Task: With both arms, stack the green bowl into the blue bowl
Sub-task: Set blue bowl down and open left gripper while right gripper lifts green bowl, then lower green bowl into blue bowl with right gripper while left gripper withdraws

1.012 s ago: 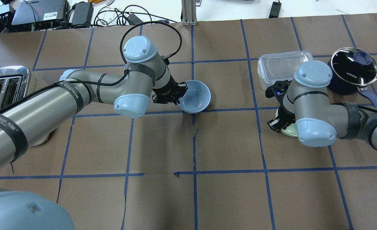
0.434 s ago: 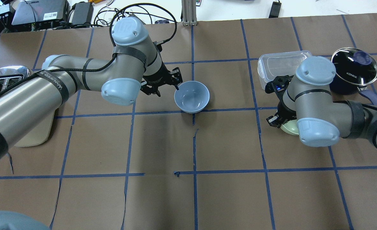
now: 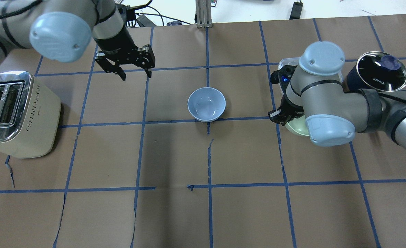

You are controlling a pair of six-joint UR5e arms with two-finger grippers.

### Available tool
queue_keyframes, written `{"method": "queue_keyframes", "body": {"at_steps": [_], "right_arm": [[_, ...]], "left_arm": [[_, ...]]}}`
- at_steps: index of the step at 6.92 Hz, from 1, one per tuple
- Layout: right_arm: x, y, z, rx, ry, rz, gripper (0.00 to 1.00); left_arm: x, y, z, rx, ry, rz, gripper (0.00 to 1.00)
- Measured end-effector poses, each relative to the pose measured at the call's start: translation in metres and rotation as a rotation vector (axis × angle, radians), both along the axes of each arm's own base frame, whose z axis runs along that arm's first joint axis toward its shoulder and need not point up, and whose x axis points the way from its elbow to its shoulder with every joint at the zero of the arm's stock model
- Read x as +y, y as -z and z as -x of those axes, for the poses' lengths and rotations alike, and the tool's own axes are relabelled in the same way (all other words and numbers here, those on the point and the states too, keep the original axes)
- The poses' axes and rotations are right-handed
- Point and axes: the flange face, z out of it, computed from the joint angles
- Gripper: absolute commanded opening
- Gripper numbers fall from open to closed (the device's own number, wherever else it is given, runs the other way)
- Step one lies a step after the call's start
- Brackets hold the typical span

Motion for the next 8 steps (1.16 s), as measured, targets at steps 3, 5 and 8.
{"method": "queue_keyframes", "body": {"at_steps": [3,5,8], "right_arm": [[-0.044,-0.065,-0.086,0.019,0.246,-0.015,0.0],[-0.063,-0.06,-0.15,0.016,0.426,-0.011,0.0],[-0.08,-0.027,-0.216,0.013,0.556,-0.024,0.0]], "left_arm": [[0.044,-0.071,-0.027,-0.064,0.047,0.058,1.0],[0.051,-0.077,-0.023,-0.029,0.041,0.067,1.0],[0.048,-0.073,-0.026,-0.01,0.041,0.065,1.0]]}}
